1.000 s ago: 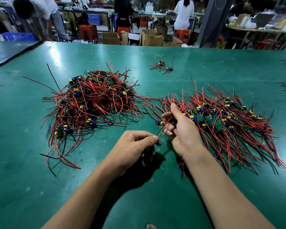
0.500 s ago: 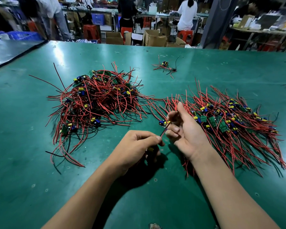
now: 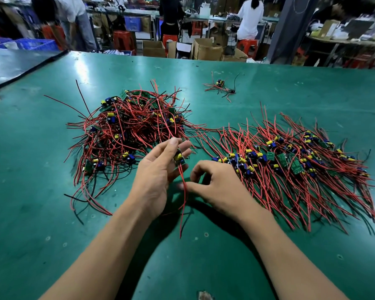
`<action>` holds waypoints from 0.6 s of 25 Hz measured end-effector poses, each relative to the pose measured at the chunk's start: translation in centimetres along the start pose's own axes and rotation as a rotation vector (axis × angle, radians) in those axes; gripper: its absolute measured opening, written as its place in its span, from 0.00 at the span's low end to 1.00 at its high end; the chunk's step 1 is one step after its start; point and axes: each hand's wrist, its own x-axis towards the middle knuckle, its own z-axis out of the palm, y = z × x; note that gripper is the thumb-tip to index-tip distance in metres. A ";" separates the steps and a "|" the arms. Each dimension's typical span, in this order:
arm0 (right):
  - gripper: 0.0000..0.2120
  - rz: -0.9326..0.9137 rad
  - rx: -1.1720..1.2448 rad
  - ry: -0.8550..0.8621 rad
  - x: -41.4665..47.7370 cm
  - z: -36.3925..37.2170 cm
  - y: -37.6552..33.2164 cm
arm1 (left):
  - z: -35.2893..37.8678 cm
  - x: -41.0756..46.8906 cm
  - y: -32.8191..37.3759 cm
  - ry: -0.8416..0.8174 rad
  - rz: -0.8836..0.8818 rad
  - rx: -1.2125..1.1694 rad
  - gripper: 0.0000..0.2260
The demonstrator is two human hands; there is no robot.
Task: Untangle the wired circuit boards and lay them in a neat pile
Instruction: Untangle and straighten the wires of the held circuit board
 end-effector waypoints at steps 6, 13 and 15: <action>0.17 -0.119 0.175 0.134 -0.2 0.9 -1.3 | 0.1 -0.1 -0.5 -0.001 -0.062 -0.063 0.12; 0.14 0.135 1.046 0.087 0.4 -0.4 -2.4 | 0.4 -0.6 -0.6 -0.167 -0.002 -0.079 0.20; 0.13 0.230 1.255 0.016 0.4 -1.3 -2.3 | 0.4 -0.7 -0.9 -0.198 -0.014 0.006 0.22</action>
